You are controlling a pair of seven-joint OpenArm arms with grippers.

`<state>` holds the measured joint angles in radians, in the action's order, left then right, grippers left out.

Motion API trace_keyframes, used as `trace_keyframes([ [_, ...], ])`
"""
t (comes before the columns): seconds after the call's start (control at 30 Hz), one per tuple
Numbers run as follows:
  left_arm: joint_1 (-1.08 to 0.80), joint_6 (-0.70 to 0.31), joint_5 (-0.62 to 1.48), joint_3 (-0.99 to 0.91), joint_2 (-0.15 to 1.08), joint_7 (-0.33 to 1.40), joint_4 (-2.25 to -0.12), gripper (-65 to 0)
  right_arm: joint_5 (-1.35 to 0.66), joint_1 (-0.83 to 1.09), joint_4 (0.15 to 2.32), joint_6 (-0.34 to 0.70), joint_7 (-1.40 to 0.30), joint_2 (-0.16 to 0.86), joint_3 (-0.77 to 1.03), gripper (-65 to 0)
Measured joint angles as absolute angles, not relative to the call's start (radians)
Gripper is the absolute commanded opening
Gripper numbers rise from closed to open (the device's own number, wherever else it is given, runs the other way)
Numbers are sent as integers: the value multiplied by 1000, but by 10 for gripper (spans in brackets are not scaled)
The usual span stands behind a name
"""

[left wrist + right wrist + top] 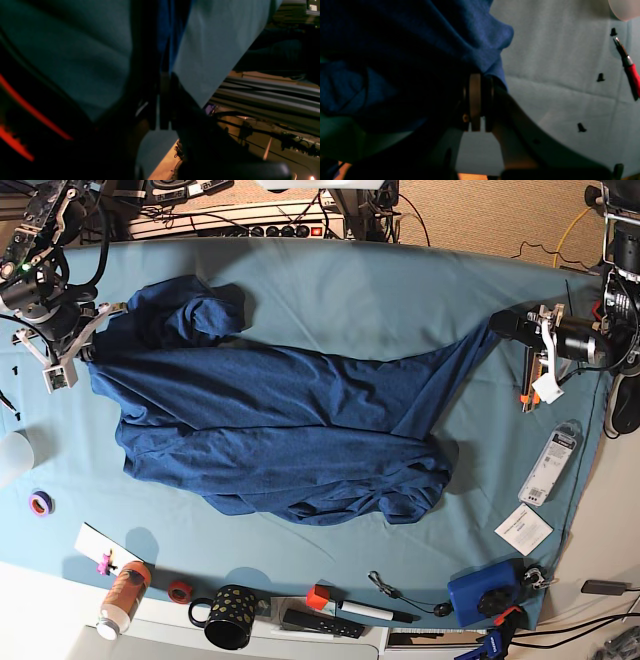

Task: Layout the t-shirt on the table in an organized manner, then fold the t-shirt properly
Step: 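Grasp the shirt hem with the left gripper and drag it outward, then release the hem and move the left gripper back over the shirt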

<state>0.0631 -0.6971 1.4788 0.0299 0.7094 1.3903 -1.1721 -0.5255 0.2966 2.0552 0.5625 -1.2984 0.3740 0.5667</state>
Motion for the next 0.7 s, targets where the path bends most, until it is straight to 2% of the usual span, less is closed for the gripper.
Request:
trace_keyframes([
  [0.2,65,-697,1467,-41,704,1392,-1172,-650,-497,297,2055,562,-1299,401,569,-650],
  [0.23,65,-697,1467,-59,703,1393,-1172,-641,-497,297,2055,562,-1301,401,569,-581],
  [0.3,65,-697,1467,-97,704,1397,-1172,-491,-496,296,2055,562,-1301,401,569,-397],
  [0.33,65,-697,1470,-116,704,1397,-1172,-433,-493,297,2055,563,-1296,401,569,-355],
  [0.4,67,-697,1467,-145,704,1396,-1172,-387,-493,297,2055,562,-1262,401,569,-351],
  [0.7,67,-697,1463,-187,704,1399,-1172,-387,-499,291,2057,562,-1130,427,569,-351],
])
